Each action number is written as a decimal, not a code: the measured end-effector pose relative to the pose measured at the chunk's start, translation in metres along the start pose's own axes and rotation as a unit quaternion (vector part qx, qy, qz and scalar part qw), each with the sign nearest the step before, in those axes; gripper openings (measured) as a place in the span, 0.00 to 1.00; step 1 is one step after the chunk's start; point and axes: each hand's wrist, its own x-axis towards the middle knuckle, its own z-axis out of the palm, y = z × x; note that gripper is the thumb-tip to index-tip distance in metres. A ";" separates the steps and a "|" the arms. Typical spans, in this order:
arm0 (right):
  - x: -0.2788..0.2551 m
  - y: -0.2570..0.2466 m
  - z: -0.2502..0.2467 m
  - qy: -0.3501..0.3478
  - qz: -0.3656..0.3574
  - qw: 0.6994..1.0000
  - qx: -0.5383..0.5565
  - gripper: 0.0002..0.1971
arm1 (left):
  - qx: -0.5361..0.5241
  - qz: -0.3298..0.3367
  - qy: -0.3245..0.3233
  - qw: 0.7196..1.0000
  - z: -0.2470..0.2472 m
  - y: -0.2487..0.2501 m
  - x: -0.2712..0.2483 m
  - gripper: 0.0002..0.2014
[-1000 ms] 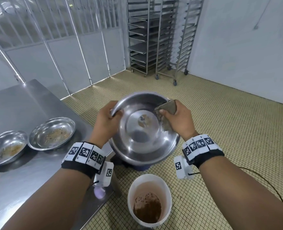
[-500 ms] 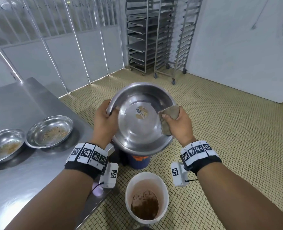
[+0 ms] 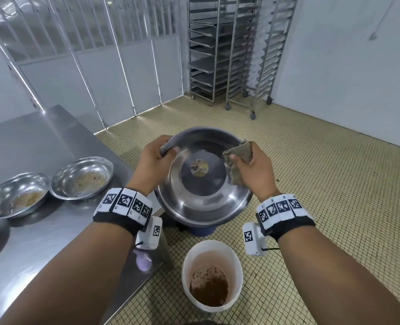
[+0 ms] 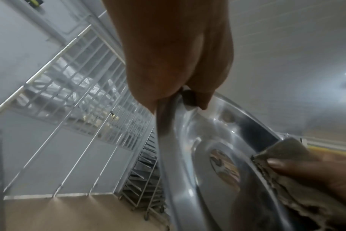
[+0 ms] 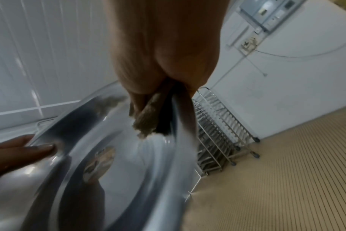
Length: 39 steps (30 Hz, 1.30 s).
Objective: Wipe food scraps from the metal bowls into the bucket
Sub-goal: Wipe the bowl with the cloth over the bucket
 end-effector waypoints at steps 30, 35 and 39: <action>0.016 0.005 -0.001 0.009 0.055 0.998 0.004 0.14 | -0.070 -0.001 0.076 0.995 0.007 0.000 -0.001 0.06; 0.021 -0.003 -0.008 -0.025 -0.002 0.998 -0.065 0.16 | 0.041 0.040 -0.017 0.998 0.012 -0.007 -0.003 0.06; 0.025 -0.011 -0.011 -0.032 -0.017 0.996 -0.079 0.14 | -0.018 0.030 0.000 0.999 0.013 -0.004 -0.006 0.05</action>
